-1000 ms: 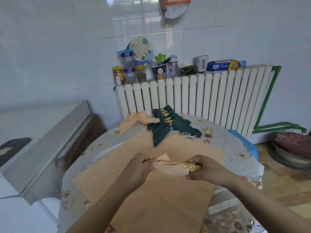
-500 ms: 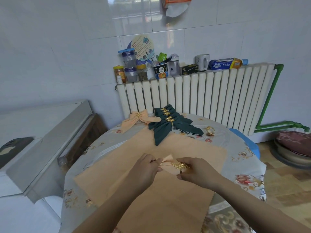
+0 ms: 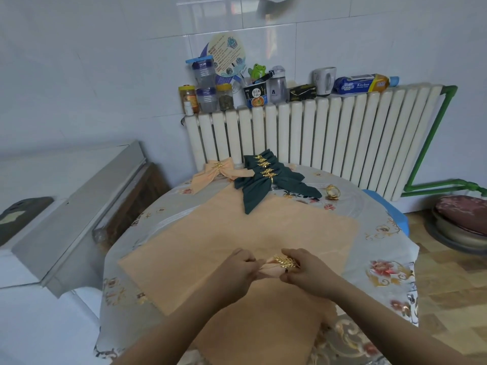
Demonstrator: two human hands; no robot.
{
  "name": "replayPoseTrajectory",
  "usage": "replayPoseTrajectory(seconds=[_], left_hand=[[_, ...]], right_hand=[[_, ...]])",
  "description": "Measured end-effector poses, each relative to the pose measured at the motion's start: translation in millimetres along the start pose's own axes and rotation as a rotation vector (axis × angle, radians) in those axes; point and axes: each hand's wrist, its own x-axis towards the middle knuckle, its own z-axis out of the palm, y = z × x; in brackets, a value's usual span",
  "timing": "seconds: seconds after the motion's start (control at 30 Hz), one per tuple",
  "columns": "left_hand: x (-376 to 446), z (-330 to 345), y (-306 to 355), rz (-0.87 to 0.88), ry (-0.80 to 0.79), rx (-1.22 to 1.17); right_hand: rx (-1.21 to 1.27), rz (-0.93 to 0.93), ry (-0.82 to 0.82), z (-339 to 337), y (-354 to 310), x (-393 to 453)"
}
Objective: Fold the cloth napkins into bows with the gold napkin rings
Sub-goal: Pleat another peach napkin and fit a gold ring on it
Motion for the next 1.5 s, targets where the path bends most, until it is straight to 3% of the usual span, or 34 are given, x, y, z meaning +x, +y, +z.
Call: replayPoseTrajectory(seconds=[0.13, 0.33, 0.47, 0.6, 0.73, 0.93, 1.2, 1.5], left_hand=[[-9.1, 3.9, -1.0, 0.141, -0.023, -0.005], [-16.8, 7.1, -3.0, 0.156, -0.013, -0.044], [-24.5, 20.6, -8.1, 0.080, -0.014, -0.079], [-14.3, 24.0, 0.9, -0.051, -0.156, 0.024], [-6.5, 25.1, 9.5, -0.202, -0.337, -0.162], [-6.6, 25.8, 8.2, -0.354, -0.235, -0.585], [2.6, 16.9, 5.7, -0.379, -0.432, -0.606], [-3.7, 28.6, 12.1, -0.450, -0.294, -0.606]], right_hand=[[0.077, 0.029, -0.208, -7.3, 9.4, 2.8], [0.118, 0.013, -0.256, -4.4, 12.5, 6.8], [0.153, -0.035, -0.201, 7.0, 21.1, 6.3], [0.132, -0.105, -0.109, 12.5, 24.5, 4.8], [0.149, -0.115, -0.026, 21.5, 28.2, -0.5], [0.350, -0.055, 0.163, 39.0, 33.1, -11.9], [0.353, -0.094, 0.198, 41.3, 33.6, -17.4], [0.324, -0.118, 0.178, 39.0, 32.3, -15.3]])
